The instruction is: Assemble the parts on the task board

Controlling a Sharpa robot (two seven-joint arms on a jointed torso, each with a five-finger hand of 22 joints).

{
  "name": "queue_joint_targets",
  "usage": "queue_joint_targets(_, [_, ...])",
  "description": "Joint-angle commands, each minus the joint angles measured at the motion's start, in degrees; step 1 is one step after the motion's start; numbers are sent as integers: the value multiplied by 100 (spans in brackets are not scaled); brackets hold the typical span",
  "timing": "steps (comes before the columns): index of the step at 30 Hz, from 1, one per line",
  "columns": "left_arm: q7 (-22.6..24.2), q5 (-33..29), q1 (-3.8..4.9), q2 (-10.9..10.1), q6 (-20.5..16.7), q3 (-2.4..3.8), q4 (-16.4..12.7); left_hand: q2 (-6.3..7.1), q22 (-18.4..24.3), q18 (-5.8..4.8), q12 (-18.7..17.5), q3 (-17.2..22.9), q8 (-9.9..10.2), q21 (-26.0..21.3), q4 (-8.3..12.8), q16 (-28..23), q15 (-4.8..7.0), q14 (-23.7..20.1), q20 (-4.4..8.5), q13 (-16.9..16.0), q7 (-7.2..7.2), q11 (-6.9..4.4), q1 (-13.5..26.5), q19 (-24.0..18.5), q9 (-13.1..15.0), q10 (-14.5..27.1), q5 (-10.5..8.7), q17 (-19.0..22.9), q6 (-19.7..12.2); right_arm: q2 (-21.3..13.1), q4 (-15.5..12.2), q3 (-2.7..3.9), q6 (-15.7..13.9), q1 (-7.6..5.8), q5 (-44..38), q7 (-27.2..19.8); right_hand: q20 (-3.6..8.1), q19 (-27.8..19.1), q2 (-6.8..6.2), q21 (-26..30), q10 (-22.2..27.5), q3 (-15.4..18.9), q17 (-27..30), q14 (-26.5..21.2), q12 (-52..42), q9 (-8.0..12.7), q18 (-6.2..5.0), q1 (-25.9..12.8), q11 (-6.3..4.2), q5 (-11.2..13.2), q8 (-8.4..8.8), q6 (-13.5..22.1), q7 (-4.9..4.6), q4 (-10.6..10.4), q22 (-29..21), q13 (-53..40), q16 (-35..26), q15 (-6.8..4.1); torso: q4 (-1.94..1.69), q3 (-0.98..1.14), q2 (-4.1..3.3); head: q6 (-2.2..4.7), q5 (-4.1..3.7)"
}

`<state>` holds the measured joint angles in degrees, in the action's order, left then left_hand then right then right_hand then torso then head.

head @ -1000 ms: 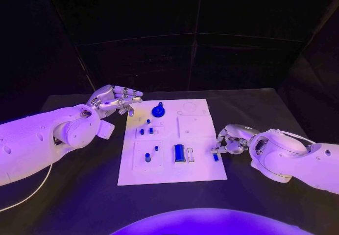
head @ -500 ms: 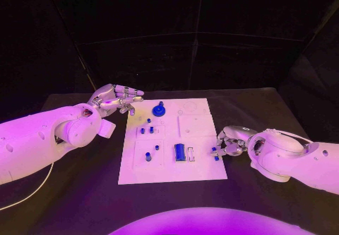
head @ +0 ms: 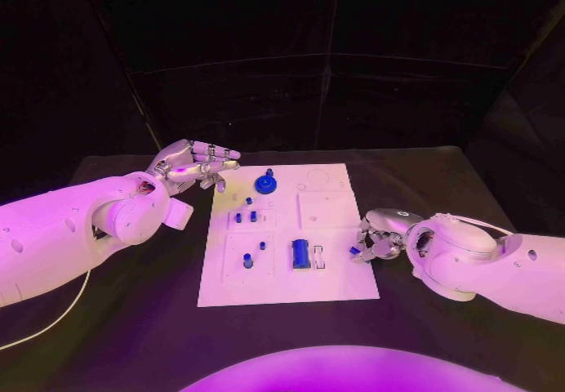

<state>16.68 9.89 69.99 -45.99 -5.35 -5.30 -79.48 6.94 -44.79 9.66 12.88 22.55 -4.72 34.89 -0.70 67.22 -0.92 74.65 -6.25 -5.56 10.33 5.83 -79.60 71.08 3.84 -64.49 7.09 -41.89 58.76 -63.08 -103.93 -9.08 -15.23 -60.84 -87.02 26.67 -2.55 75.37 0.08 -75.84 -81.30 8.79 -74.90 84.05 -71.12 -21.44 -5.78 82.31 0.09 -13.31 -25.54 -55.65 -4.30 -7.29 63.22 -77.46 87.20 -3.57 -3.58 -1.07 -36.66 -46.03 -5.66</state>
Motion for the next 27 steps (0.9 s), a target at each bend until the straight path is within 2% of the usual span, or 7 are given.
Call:
queue_joint_targets(1, [26, -24, 7, 1, 50, 3, -6, -63, 5, 79, 20, 6, -38, -17, 33, 4, 1, -28, -27, -5, 8, 7, -16, -4, 7, 37, 21, 10, -35, 41, 26, -28, 317, 29, -319, 97, 19, 10, 131, -28, 8, -64, -881, 465, 30, 46, 38, 246, -54, 25, 42, -26, 32, 108, 10, 112, 1, -52, 5, 1, 0, -2, 9])
queue_joint_targets(6, [26, -24, 7, -7, 47, 3, -8, -63, 5, 79, 20, 6, -38, -17, 33, 4, 1, -28, -27, -5, 8, 7, -16, -4, 7, 37, 21, 10, -35, 74, 27, -30, 396, 35, -409, 126, 19, 11, 145, -28, 30, -252, -892, 466, 56, 92, 40, 411, -52, -191, 115, -69, 22, 247, 18, 117, 3, -48, 8, 1, 2, -4, 13])
queue_joint_targets(11, [28, -24, 7, -14, 47, 2, -15, -63, 5, 79, 20, 6, -38, -17, 33, 4, 1, -28, -27, -5, 8, 7, -16, -4, 7, 37, 21, 10, -35, 69, -6, -30, 287, 37, -316, 132, 14, 23, 93, -37, 22, -448, -895, 467, 64, 150, 43, 221, -62, -708, 212, -127, 29, 170, 40, 112, 1, -45, 17, 1, 1, 5, 17])
queue_joint_targets(14, [29, -24, 7, -17, 45, 2, -17, -63, 5, 79, 20, 6, -38, -17, 33, 4, 1, -28, -27, -5, 8, 7, -16, -4, 7, 37, 21, 10, -35, 46, -52, -29, 86, 37, -105, 89, 26, 35, 53, -47, 3, -615, -908, 470, 48, 165, 44, 77, -74, -1166, 247, -155, 48, 73, 59, 96, 5, -60, 16, 1, 4, 9, 7])
queue_joint_targets(18, [31, -24, 7, -19, 43, 2, -17, -63, 5, 79, 20, 6, -38, -17, 33, 4, 1, -28, -27, -5, 8, 7, -16, -4, 7, 37, 21, 10, -35, 5, -133, -28, -381, 35, 299, -70, 34, 37, -20, -50, 5, -910, -932, 475, 64, 171, 45, 2, -73, -1574, 287, -139, 42, 15, 66, 96, 14, -65, 13, 2, 3, 15, 3])
queue_joint_targets(22, [31, -24, 7, -15, 44, 2, -17, -63, 5, 79, 20, 6, -38, -17, 33, 4, 1, -28, -27, -5, 8, 7, -16, -4, 7, 37, 21, 10, -35, -21, -209, -27, -839, 33, 692, -260, 33, 39, -85, -54, -1, -1119, -939, 476, 65, 157, 46, -38, -72, -1684, 286, -146, 45, 1, 74, 93, 16, -65, 3, 3, 4, 20, -1])
queue_joint_targets(27, [30, -24, 7, -13, 42, 2, -17, -63, 5, 79, 20, 6, -38, -17, 33, 4, 1, -28, -27, -5, 8, 7, -16, -4, 7, 37, 21, 10, -35, -24, -279, -26, -1206, 32, 1032, -426, 34, 46, -140, -61, -21, -1270, -954, 480, 45, 139, 48, -98, -75, -1691, 274, -158, 51, -18, 87, 77, 22, -68, 1, 0, 4, 26, 2])
